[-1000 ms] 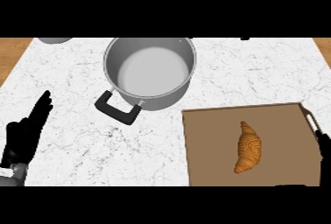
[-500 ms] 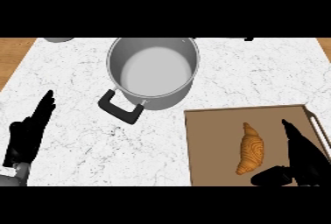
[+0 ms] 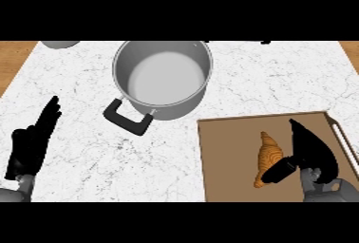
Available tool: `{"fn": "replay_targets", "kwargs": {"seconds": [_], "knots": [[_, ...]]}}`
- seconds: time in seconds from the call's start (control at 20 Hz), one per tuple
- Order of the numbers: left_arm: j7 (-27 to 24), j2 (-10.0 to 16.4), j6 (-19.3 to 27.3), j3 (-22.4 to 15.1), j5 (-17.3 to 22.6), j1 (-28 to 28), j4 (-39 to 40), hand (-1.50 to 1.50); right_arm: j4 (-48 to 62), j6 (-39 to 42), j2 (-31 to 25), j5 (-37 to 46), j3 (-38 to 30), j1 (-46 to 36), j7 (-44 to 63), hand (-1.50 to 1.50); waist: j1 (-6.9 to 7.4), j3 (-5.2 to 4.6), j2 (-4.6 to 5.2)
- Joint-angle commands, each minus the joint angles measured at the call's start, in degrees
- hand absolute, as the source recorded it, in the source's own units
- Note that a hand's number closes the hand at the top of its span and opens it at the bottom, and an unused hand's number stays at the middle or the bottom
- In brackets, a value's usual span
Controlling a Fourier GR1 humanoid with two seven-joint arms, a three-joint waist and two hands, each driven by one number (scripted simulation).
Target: Pick the croissant from the tray and place it in the pot
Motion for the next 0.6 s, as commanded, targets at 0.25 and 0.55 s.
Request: {"fn": "replay_targets", "kwargs": {"seconds": [0.25, 0.55], "knots": [[-0.01, 0.62, -1.77, 1.48, 0.5, 1.99, -0.26, 0.0, 10.62, 7.45, 6.29, 1.62, -0.71, -7.56, 13.99, -1.5, -0.76, 0.09, -0.13], [1.53, 0.61, -1.14, 1.73, -0.24, 2.65, -2.31, 0.0, 16.39, 8.05, 10.52, 5.02, -2.26, -10.64, 13.99, -1.5, -0.79, 0.12, -0.27]]}}
